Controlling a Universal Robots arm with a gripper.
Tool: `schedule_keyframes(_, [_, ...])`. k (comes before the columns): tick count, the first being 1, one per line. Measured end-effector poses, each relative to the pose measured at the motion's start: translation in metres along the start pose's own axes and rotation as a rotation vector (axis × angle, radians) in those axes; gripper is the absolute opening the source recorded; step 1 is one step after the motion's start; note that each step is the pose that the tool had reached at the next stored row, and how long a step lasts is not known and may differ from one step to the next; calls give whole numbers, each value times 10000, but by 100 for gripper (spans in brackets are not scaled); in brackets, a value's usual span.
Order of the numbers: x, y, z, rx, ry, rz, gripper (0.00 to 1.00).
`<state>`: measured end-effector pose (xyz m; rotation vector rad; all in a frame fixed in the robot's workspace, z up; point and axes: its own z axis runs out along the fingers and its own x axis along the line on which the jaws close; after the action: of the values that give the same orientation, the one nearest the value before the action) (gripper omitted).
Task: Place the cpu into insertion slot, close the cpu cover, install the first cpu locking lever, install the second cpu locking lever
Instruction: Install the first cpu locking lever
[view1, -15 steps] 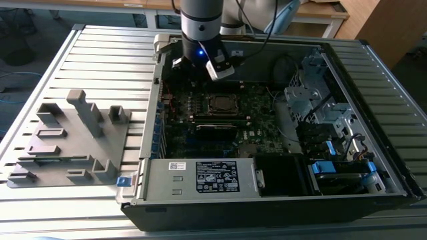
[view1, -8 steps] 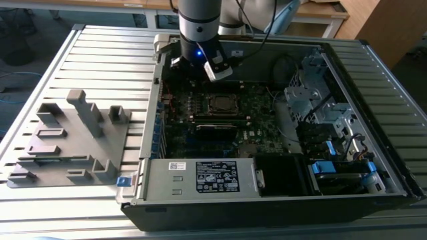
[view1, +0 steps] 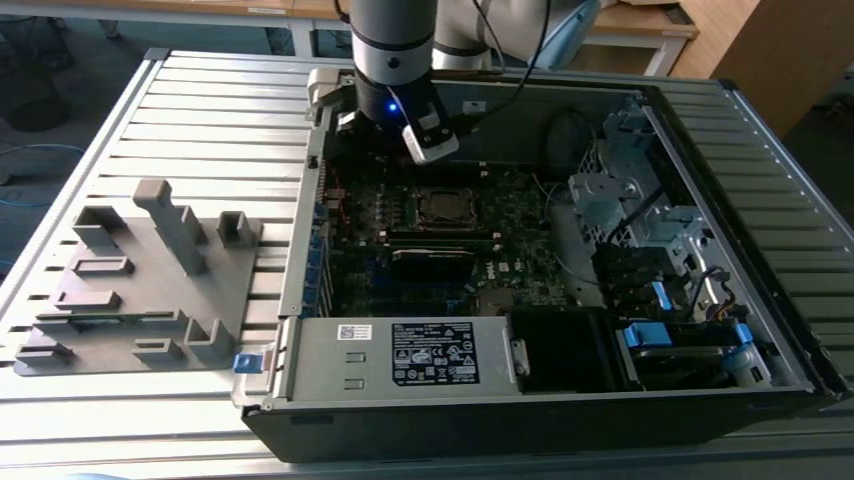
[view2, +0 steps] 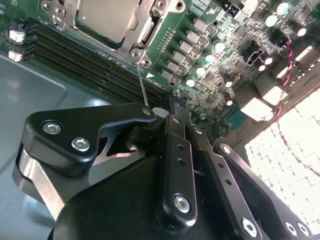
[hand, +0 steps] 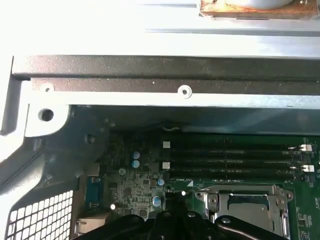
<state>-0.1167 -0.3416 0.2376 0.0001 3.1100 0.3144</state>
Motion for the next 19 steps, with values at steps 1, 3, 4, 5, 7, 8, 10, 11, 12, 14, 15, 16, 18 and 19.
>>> schedule_keyframes(1, [1,0,0,-13,1,2,11])
schedule_keyframes(3, [1,0,0,-244,1,4,11])
schedule_keyframes(4, [2,-1,0,-404,-1,6,11])
schedule_keyframes(5, [2,-1,0,-492,0,8,11])
schedule_keyframes(7, [2,0,0,-508,-1,8,11])
schedule_keyframes(8, [2,0,0,-509,-1,9,11])
schedule_keyframes(10, [2,-1,0,-511,0,8,11])
schedule_keyframes(11, [2,-1,0,-511,0,8,11])
schedule_keyframes(12, [-2,-1,0,-512,1,6,11])
schedule_keyframes(14, [-21,-1,0,-512,-1,7,11])
schedule_keyframes(15, [-34,-1,0,-512,0,7,11])
schedule_keyframes(16, [-49,-1,0,-512,0,7,11])
schedule_keyframes(18, [-77,-1,1,-511,0,8,11])
schedule_keyframes(19, [-94,-1,1,-511,0,8,11])
